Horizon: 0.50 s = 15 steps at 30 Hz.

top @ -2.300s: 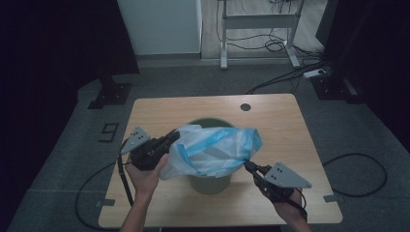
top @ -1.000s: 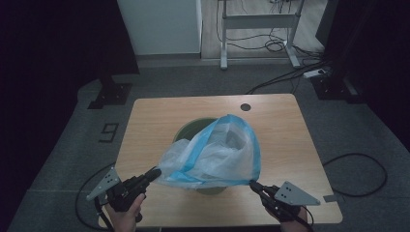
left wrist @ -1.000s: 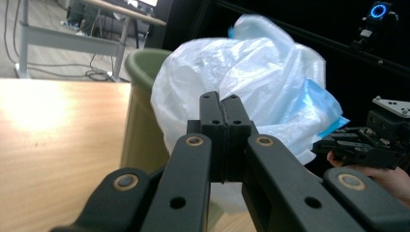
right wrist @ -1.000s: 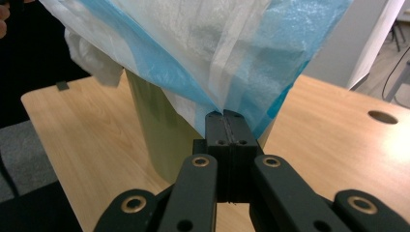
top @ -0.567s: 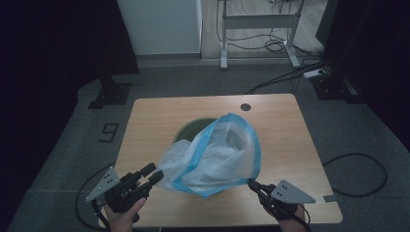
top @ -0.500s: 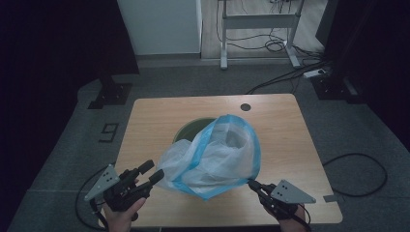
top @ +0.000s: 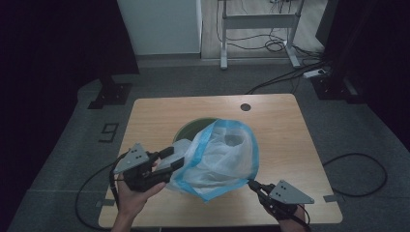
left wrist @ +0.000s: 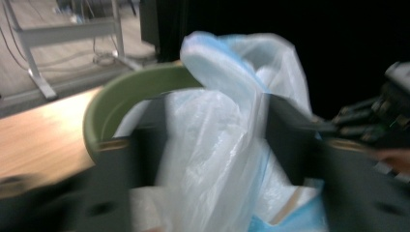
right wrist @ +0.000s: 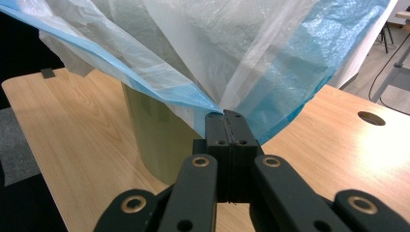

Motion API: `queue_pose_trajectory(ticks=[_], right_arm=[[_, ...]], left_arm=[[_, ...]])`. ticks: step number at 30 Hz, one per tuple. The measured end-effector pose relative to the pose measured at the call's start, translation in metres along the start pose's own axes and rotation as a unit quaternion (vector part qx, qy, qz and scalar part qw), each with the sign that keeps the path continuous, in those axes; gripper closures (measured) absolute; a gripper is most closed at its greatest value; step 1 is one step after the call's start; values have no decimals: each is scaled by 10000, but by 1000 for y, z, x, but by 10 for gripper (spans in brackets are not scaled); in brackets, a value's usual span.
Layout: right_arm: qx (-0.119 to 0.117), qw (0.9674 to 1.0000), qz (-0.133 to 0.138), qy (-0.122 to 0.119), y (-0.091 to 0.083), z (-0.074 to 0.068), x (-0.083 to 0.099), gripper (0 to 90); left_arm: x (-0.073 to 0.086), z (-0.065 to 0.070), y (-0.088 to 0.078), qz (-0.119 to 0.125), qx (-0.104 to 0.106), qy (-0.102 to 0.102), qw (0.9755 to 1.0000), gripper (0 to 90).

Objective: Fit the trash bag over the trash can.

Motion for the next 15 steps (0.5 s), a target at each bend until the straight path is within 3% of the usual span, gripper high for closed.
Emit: queue_pose_trajectory(ticks=[3, 5, 6, 8, 10, 11, 13, 15], right_arm=[[-29, 10000, -8, -8, -1, -1, 1, 877], [-69, 10000, 10, -46, -4, -3, 2, 710], [-69, 10000, 10, -46, -4, -3, 2, 710], [88, 9997, 239, 47, -16, -1, -9, 540], [133, 9994, 310, 52, -19, 0, -13, 515], [231, 9986, 464, 68, -25, 5, -25, 460], [252, 9982, 531, 103, -27, 9, -34, 435], [156, 9977, 630, 198, -26, 17, -52, 367]], left_arm=[[1, 0, 6, -105, 52, 11, 9999, 811], [2, -1, 9, -83, 12, 4, 10000, 875], [2, -1, 9, -33, -2, -11, 10000, 875], [3, -1, 8, 101, -61, -18, 9999, 891], [3, -1, 7, 202, -104, -12, 9997, 892], [3, -1, 6, 269, -119, -11, 9996, 892], [3, 0, 5, 295, -124, 1, 9995, 893], [4, 1, 4, 343, -155, 36, 9993, 893]])
Point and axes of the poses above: each handheld gripper's, and its own axes: y roughly forward along the jaws, x roughly out of its underside, z roughly to its right, the point moved 3 cm from there along y, roughly forward along the jaws, and after that the axes turned 6 degrees about z, right-handed, at the moved point
